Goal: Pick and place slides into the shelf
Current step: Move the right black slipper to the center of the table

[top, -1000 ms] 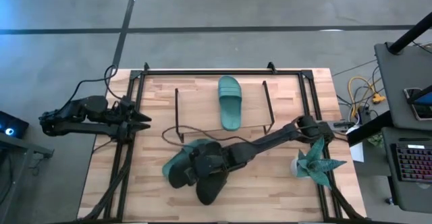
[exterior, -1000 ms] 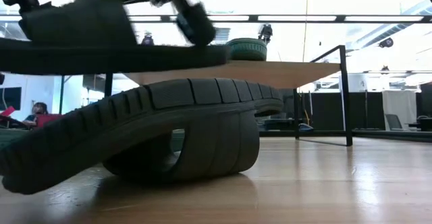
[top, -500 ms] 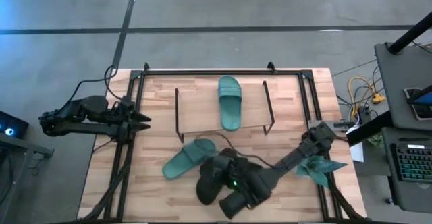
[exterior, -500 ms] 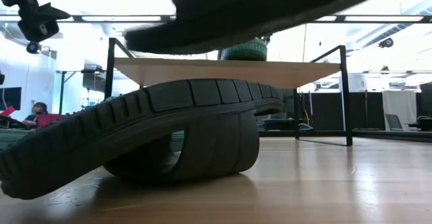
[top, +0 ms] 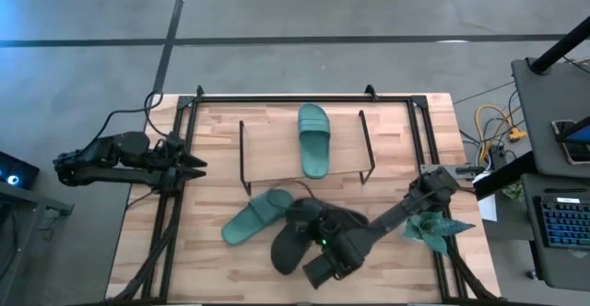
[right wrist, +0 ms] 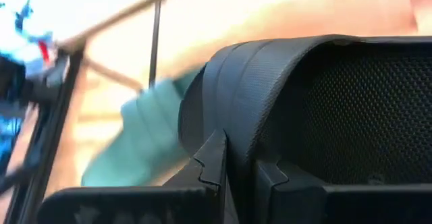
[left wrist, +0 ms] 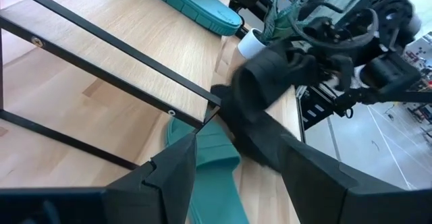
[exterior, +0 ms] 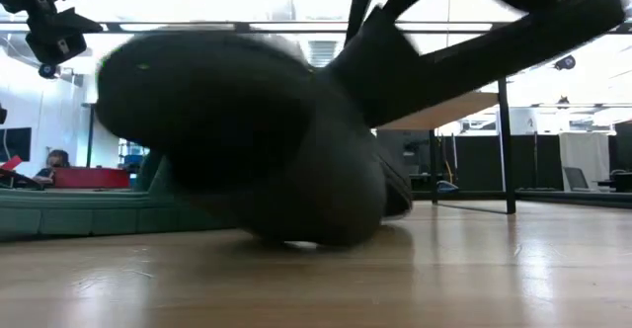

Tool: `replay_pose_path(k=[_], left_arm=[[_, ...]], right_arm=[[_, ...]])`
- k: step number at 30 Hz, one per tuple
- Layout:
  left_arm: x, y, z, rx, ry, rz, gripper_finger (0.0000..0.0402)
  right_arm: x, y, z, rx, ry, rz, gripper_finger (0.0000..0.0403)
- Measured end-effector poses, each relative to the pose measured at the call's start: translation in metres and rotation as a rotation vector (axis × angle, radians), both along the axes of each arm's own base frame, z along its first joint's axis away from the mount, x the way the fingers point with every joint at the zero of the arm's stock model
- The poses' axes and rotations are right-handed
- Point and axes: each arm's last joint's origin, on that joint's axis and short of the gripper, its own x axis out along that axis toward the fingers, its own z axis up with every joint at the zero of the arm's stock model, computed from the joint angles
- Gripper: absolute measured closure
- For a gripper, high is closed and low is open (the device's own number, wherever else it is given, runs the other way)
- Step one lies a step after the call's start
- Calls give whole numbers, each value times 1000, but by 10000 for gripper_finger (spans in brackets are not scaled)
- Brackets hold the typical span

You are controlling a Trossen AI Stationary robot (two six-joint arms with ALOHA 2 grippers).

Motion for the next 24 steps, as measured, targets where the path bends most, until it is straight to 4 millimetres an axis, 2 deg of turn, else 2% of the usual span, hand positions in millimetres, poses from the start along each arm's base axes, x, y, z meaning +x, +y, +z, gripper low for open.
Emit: replay_pose_path(k=[6,17,20,24], left_arm=[[0,0,0,-6,0,2,210],[0,0,0,-6,2,3,210],[1,0,0,-6,5,3,210],[1,0,0,-7,5,3,210]], right_arm=[[5,-17,-10,-117,-25,-44,379],[1,-19,-31,-73,79,-14,378],[2,-19,-32,-41,87,-10,360],[2,-18,-32,2,112,-5,314]])
